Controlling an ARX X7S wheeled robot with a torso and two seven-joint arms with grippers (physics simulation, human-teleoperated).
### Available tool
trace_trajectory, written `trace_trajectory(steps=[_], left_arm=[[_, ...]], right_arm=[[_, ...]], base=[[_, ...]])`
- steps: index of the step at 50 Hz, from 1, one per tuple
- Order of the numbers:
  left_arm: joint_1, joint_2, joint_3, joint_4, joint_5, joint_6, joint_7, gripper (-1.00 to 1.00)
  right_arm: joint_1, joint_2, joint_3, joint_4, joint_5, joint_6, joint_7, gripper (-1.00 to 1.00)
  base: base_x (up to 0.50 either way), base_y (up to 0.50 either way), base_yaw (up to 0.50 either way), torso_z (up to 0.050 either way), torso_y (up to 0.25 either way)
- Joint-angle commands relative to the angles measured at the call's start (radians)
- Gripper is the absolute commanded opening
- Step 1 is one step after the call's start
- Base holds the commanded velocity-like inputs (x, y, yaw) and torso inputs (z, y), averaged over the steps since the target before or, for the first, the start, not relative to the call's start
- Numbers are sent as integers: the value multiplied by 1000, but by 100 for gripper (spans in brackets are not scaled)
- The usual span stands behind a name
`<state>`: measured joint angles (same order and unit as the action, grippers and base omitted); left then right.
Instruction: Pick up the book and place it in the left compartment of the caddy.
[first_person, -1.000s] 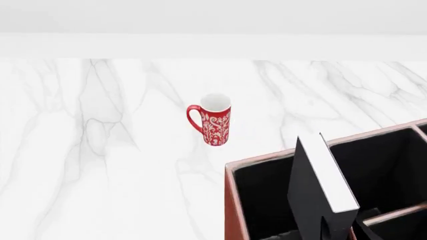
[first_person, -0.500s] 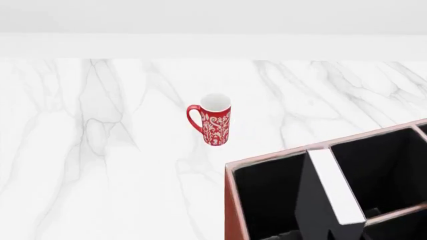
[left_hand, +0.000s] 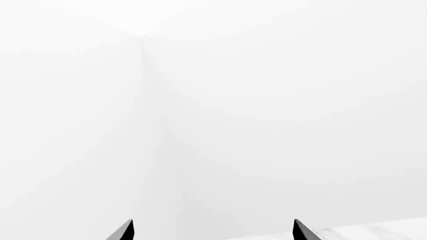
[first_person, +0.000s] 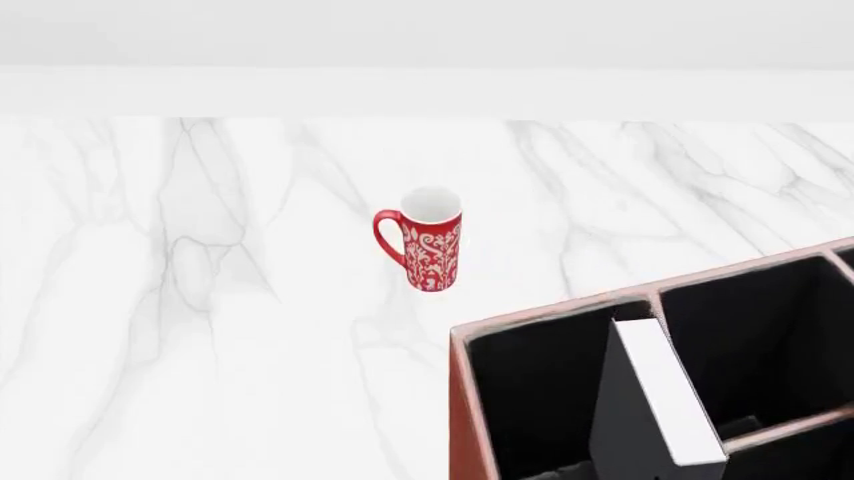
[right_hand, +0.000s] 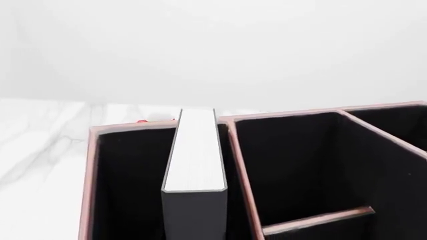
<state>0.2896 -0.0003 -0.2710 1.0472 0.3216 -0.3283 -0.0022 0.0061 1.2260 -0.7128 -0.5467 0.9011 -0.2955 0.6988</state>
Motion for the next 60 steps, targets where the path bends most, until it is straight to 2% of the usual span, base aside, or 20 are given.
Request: trace_trajectory(steps=[1,60], left_arm=[[-1,0,3,0,2,-2,0,100],[-4,0,1,0,2,-1,4,100]], right_arm=[[43,-19,28,8,-48,11,-11,-100],[122,-182,-5,158,-39,80,-112,-100]], base=[[0,0,0,0,0],[0,0,0,0,1]])
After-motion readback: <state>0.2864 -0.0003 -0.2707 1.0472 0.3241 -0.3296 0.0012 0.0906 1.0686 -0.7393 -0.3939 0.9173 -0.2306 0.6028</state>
